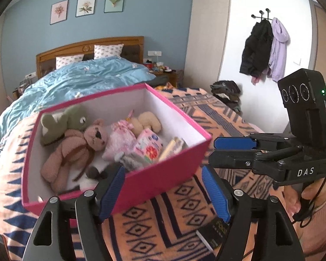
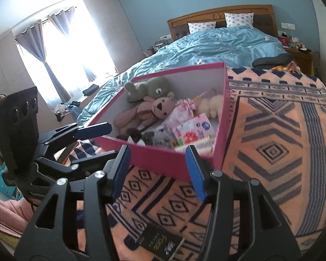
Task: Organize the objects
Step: 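Withdraw the right gripper and move it to the black Face tissue pack, then close the right gripper on the black Face tissue pack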
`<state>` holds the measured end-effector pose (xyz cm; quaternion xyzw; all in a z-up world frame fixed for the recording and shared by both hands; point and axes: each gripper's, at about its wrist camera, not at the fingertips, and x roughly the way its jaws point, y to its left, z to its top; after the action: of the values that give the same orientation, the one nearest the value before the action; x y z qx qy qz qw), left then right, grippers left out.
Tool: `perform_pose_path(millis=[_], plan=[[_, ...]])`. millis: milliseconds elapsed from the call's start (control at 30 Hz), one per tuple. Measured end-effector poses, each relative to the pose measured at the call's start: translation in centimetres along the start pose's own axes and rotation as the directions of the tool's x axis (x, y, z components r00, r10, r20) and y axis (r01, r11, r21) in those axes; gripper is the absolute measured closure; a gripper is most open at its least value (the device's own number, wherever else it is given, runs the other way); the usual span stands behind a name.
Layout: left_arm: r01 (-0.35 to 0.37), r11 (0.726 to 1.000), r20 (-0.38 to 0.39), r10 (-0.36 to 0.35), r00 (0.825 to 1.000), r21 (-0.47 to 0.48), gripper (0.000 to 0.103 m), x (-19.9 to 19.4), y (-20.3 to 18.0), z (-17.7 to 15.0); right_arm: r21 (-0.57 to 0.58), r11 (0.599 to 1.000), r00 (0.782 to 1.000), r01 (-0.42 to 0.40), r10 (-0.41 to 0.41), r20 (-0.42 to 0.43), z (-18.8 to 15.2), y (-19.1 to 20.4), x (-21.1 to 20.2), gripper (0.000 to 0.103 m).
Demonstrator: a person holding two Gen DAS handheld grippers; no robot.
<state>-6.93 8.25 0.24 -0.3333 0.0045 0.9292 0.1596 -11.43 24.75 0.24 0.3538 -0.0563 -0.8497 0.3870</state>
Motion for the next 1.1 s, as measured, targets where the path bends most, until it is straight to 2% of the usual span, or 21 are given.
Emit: perform_pose_path(millis=[233,400,667,800,933,1000,1067,1100], plan=[[0.055,0.998,-0.103,-0.056,0.993,-0.015,0.028,1.5,-1.4,-3.5,0.052,0.998,0.998,0.021,-0.017,-0.064,-4.2,-1.0,0.5,0.045],[0.101,0.994,-0.181,-0.105,0.978,-0.032,0.029,2.8,-2.4,-6.1,0.112,0.993,0.993,0.035,-0.022,-0.117,-7.4,-2.1,0.6,0.045],[0.151,0.988,-0.249,-0.157,0.956,-0.044,0.031,4.0,-3.7,-8.2,0.179,0.983,0.988,0.044,-0.016,-0.156,-10.4,-3.0,0.4,0.045],[0.167,0.984,-0.271,-0.177,0.946,-0.061,0.037,4.4,-3.7,-8.6,0.189,0.981,0.987,0.043,-0.012,-0.163,-11.1,-2.9,0.3,0.045],[0.19,0.977,-0.308,-0.212,0.928,-0.099,0.05,5.2,-3.5,-9.2,0.198,0.979,0.987,0.037,-0.005,-0.158,-11.4,-2.9,0.3,0.045],[0.207,0.971,-0.313,-0.234,0.921,-0.118,0.052,5.3,-3.4,-9.4,0.198,0.98,0.987,0.031,0.002,-0.163,-11.5,-2.8,0.5,0.045],[0.217,0.969,-0.311,-0.245,0.918,-0.12,0.057,5.1,-3.5,-9.3,0.194,0.981,0.985,0.029,0.004,-0.17,-11.7,-2.7,0.8,0.049],[0.221,0.968,-0.311,-0.248,0.918,-0.121,0.06,5.1,-3.6,-9.3,0.194,0.981,0.985,0.03,0.004,-0.171,-11.7,-2.6,0.9,0.056]])
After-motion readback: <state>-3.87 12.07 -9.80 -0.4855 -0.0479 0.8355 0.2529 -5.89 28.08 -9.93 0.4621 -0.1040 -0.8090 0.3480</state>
